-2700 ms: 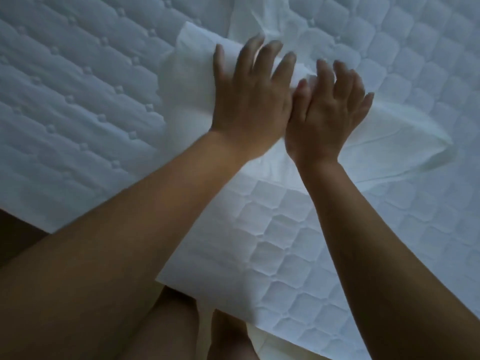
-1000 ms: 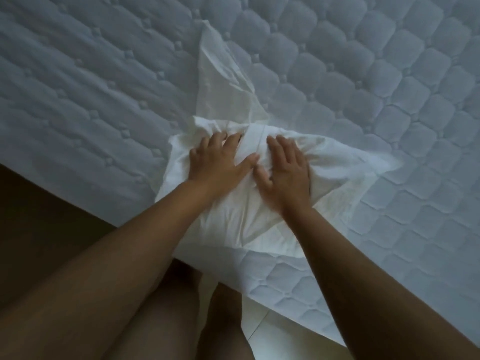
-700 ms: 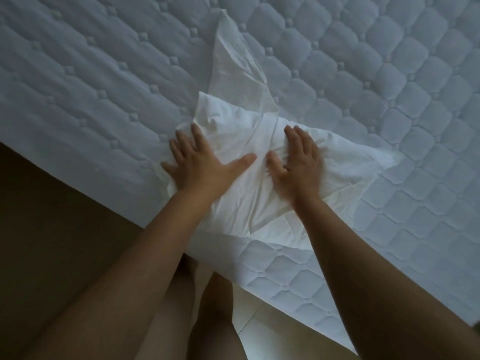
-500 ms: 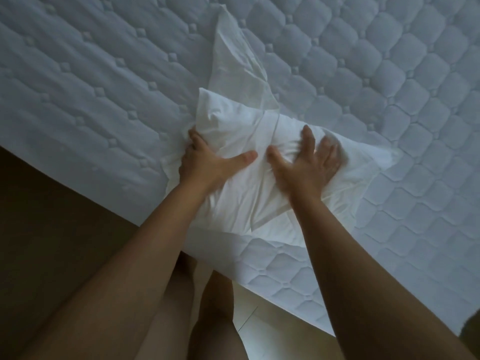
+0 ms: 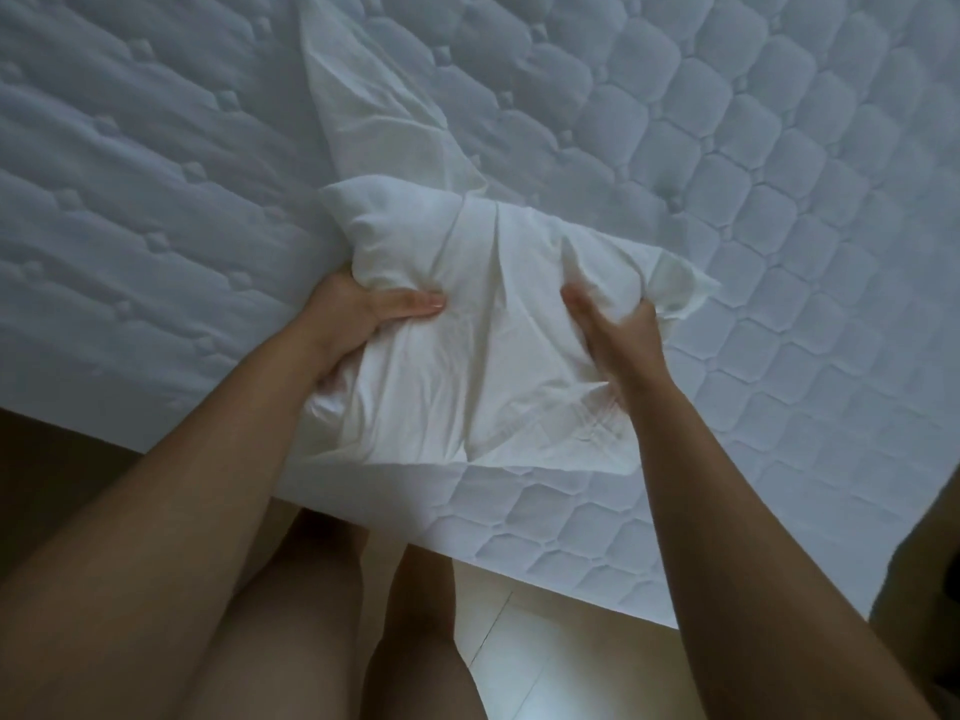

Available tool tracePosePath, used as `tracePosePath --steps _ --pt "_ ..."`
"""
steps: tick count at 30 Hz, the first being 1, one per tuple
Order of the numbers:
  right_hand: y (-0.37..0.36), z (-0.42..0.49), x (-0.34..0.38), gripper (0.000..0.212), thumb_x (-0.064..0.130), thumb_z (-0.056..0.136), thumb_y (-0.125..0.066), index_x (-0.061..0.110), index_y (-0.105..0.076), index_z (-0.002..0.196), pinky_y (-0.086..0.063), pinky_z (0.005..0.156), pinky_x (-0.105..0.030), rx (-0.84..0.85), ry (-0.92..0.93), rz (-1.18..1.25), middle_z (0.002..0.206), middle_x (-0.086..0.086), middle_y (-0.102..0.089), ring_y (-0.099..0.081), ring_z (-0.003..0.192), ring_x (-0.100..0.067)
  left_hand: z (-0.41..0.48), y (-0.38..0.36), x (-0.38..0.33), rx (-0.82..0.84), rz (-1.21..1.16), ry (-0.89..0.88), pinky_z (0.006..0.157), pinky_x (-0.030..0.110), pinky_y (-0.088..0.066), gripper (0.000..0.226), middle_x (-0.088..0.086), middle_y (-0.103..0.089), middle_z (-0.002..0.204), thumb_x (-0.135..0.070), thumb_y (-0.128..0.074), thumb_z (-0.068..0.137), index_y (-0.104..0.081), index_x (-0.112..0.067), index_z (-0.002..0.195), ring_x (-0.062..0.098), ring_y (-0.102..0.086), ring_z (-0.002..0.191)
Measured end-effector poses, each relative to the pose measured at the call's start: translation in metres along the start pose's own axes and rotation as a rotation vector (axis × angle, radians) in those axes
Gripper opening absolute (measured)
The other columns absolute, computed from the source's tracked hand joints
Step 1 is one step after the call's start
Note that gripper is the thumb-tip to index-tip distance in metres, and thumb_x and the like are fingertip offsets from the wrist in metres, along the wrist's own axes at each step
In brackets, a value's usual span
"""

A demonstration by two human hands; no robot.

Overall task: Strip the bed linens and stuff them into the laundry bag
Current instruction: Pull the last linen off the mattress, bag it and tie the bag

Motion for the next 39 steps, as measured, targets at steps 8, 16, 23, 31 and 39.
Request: tracePosePath --steps 8,16,23,31,39 --pt "0.007 -0.01 -0.04 0.063 0.05 0.065 -0.073 0.02 -0.06 0.118 -0.056 0.073 -0.031 0.295 -0.181 0.456 0.106 -0.005 -0.071 -0.07 0.09 -0.019 -0.008 -0.009 -0.022 0.105 0.177 -0.116 0.09 0.03 -0.053 0.069 -0.008 -0.072 0.104 -0.034 -0.094 0.044 -0.066 -0.022 0.105 0.008 -0.068 0.096" --pt "0.006 -0.045 -0.065 0.048 0.05 0.067 -0.067 0.02 -0.066 0.105 -0.056 0.059 -0.026 0.35 -0.255 0.653 0.092 -0.002 -0.075 -0.072 0.078 -0.017 -0.03 -0.01 -0.016 0.128 0.183 -0.044 0.077 0.028 -0.056 0.062 -0.004 -0.075 0.094 -0.03 -0.091 0.038 -0.069 -0.017 0.095 0.013 -0.072 0.087" --pt "0.066 -0.117 -0.128 0.052 0.054 0.066 -0.07 0.018 -0.069 0.104 -0.055 0.076 -0.034 0.251 -0.247 0.785 0.101 -0.007 -0.073 -0.071 0.087 -0.021 -0.099 -0.062 -0.014 0.253 0.312 -0.051 0.075 0.03 -0.056 0.068 -0.002 -0.075 0.094 -0.024 -0.092 0.035 -0.069 -0.019 0.098 0.015 -0.072 0.086" --pt "0.176 -0.252 -0.261 0.046 0.042 0.067 -0.068 0.016 -0.07 0.104 -0.058 0.068 -0.033 -0.009 -0.26 1.133 0.097 -0.006 -0.074 -0.071 0.081 -0.021 -0.232 -0.199 0.014 0.483 0.601 -0.178 0.077 0.035 -0.057 0.069 -0.002 -0.074 0.095 -0.035 -0.089 0.036 -0.069 -0.021 0.1 0.017 -0.072 0.085" --pt "0.253 -0.384 -0.422 0.042 0.042 0.078 -0.063 0.014 -0.065 0.109 -0.051 0.078 -0.036 -0.36 -0.355 1.454 0.099 -0.007 -0.073 -0.067 0.093 -0.025 -0.381 -0.375 0.068 0.785 1.032 -0.265 0.065 0.028 -0.049 0.068 -0.005 -0.069 0.095 -0.041 -0.089 0.046 -0.063 -0.022 0.106 0.016 -0.067 0.084"
Point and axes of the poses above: each hand's wrist, its own z-axis towards the middle knuckle, its own y-axis out of the back of the hand, x = y × z, the point moved 2 cm from there along z, towards the middle knuckle
